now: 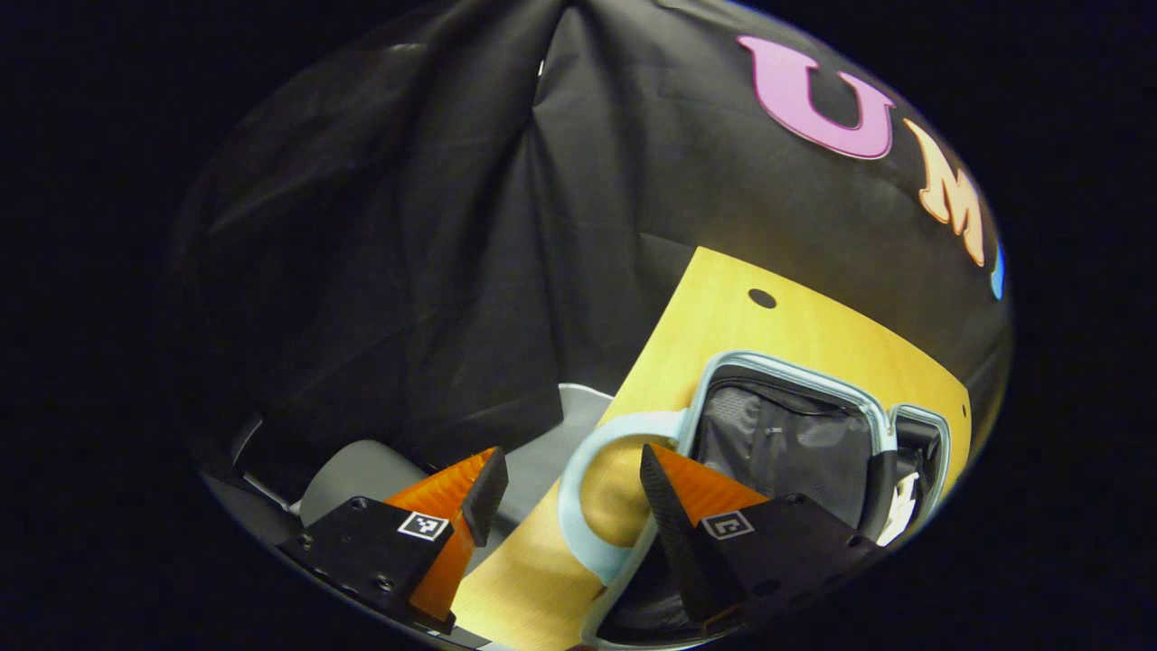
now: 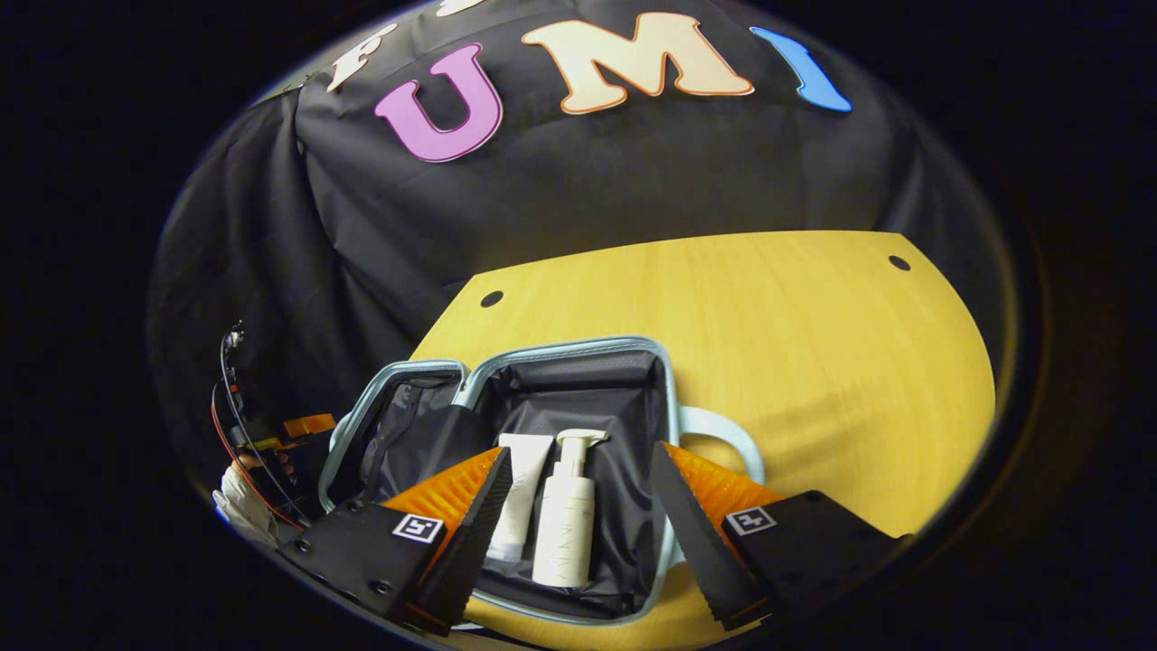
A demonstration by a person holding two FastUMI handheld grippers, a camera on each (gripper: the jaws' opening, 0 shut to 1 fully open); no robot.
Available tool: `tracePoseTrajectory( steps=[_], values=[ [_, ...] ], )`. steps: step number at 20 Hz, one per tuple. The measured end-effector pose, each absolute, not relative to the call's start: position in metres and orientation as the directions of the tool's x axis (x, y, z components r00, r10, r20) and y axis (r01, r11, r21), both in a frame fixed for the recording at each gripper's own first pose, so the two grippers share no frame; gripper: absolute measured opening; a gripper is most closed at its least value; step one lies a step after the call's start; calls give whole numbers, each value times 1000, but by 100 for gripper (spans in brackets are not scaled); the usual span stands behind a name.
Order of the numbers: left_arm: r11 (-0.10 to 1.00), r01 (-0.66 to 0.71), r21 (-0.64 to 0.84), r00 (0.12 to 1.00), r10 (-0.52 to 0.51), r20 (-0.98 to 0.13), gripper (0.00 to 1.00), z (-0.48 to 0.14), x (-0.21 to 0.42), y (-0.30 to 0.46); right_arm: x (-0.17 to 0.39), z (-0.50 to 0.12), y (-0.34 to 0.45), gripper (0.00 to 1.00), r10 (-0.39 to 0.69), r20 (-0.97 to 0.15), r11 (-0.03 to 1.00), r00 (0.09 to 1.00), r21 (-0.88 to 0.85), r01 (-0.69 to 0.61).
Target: First open the suitcase, pack the skin care products into it, and then close the suitcase.
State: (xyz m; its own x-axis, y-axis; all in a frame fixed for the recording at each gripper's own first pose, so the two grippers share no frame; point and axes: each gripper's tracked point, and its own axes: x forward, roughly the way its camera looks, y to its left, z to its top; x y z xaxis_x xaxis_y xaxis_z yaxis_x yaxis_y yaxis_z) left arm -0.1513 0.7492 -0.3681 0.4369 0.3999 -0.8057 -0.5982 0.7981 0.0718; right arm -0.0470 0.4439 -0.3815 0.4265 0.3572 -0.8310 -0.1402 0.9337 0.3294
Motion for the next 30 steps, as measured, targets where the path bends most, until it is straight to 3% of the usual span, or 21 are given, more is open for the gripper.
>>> tracePoseTrajectory(
  steps=[3, 4, 5, 8, 9, 10, 11, 15, 17, 19, 20, 21, 24, 26, 30],
  values=[
    [814, -577, 70, 383, 345, -857, 89, -394, -160, 749, -42, -380, 431, 93, 327, -837, 944, 438, 306, -120],
    [819, -570, 75, 368, 336, -867, 89, -402, -161, 750, -42, -379, 429, 97, 323, -838, 946, 440, 303, -116],
    [823, -563, 83, 353, 330, -875, 86, -406, -163, 756, -41, -378, 427, 93, 319, -838, 947, 443, 300, -114],
    [837, -540, 91, 317, 302, -899, 82, -419, -169, 764, -43, -377, 424, 97, 312, -840, 949, 443, 291, -119],
    [842, -536, 67, 324, 278, -904, 78, -421, -167, 761, -43, -375, 422, 93, 310, -840, 950, 445, 286, -122],
    [842, -537, 55, 331, 270, -904, 76, -421, -162, 760, -44, -375, 420, 97, 307, -841, 951, 446, 282, -123],
    [842, -537, 53, 331, 268, -905, 65, -426, -161, 761, -43, -373, 416, 93, 303, -841, 953, 449, 277, -123],
    [844, -532, 62, 302, 257, -918, 11, -422, -157, 747, -43, -372, 405, 93, 296, -832, 955, 469, 275, -113],
    [864, -501, 60, 333, 257, -907, 5, -404, -148, 740, -42, -370, 401, 93, 298, -825, 954, 481, 277, -115],
    [883, -463, 81, 370, 275, -887, 5, -376, -140, 739, -39, -366, 396, 97, 304, -815, 952, 493, 283, -120],
    [890, -447, 89, 402, 289, -869, 1, -360, -134, 735, -39, -364, 393, 93, 309, -811, 950, 497, 287, -123],
    [897, -434, 87, 435, 293, -851, 3, -343, -128, 730, -38, -363, 391, 97, 317, -807, 947, 498, 294, -128],
    [912, -404, 75, 509, 292, -810, 0, -290, -110, 712, -39, -359, 385, 93, 346, -794, 937, 500, 317, -144],
    [914, -403, 53, 545, 286, -788, 0, -253, -104, 699, -38, -354, 380, 98, 364, -784, 930, 502, 333, -155],
    [918, -397, 19, 590, 271, -760, 0, -220, -96, 657, -35, -346, 358, 97, 380, -767, 924, 517, 347, -163]
  ],
)
